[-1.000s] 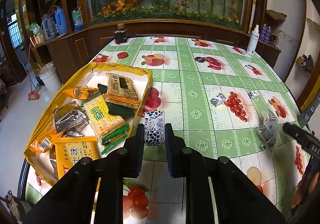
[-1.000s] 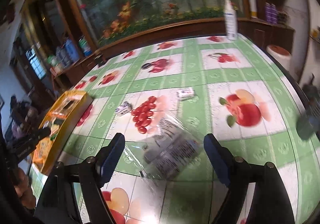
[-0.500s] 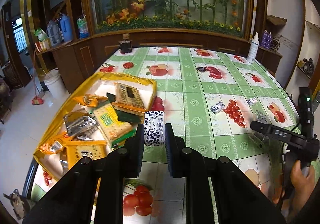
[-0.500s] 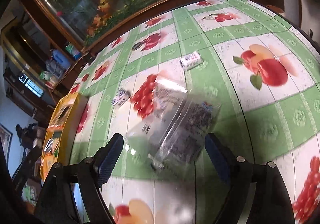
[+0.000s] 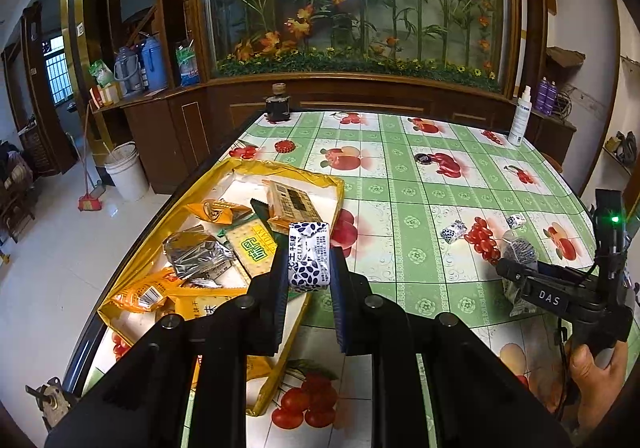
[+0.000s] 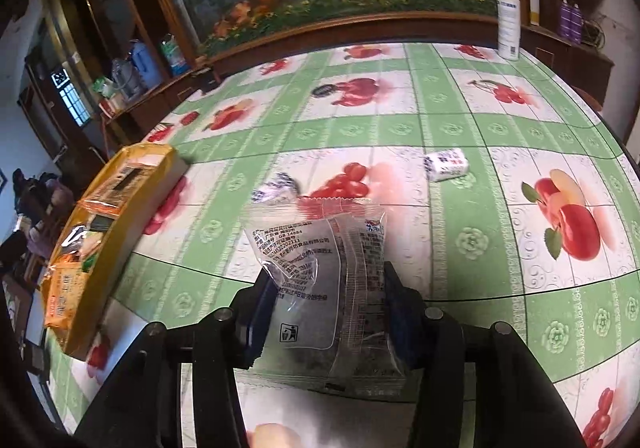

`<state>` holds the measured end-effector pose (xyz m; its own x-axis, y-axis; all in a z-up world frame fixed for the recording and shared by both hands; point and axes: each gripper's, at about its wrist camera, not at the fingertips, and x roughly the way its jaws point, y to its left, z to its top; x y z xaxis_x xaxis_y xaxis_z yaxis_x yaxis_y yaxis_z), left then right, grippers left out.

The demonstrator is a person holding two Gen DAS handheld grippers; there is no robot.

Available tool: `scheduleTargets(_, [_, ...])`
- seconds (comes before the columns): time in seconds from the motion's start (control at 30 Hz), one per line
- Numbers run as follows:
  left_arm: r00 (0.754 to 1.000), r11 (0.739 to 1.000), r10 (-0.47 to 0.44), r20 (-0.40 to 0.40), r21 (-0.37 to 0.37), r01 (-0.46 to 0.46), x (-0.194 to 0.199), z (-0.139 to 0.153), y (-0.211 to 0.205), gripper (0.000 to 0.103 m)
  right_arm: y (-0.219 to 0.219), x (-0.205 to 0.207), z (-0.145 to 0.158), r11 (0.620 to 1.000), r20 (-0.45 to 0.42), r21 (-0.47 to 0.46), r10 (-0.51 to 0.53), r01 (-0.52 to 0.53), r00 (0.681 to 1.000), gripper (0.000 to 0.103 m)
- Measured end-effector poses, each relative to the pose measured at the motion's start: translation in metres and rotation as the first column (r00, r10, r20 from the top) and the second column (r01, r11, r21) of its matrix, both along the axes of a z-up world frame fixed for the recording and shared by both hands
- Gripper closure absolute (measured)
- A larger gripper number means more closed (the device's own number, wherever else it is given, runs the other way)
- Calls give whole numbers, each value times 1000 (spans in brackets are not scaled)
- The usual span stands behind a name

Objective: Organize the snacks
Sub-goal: 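Carry the candy with the left tool while the right tool lifts the clear bag toward the tray, then open the left tool to drop the candy while the right tool releases the clear bag into the tray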

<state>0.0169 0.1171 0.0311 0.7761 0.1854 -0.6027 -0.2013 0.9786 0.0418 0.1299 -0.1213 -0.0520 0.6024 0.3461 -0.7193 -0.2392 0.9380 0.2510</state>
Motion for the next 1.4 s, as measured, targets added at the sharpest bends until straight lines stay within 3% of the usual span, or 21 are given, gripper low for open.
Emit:
scheduleTargets(0.3, [1000, 1000, 22, 13, -6, -22, -6, 3, 13, 86, 34, -16, 33, 989, 53, 88, 114, -119, 992, 52])
scheduleTargets(0.63, [995, 994, 101, 13, -50, -100, -13, 3, 58, 86, 93, -24, 57, 962, 95, 102, 246, -255, 965, 52])
scheduleTargets(1.0, [978, 972, 208, -33, -107, -211, -14, -16, 114, 86, 164, -18, 65, 916, 111, 109, 376, -387, 920, 52])
scheduleTargets(1.4, [972, 967, 227, -69, -103, -233, -2, -31, 127, 86, 237, -7, 59, 862, 109, 102, 487, -497, 867, 53])
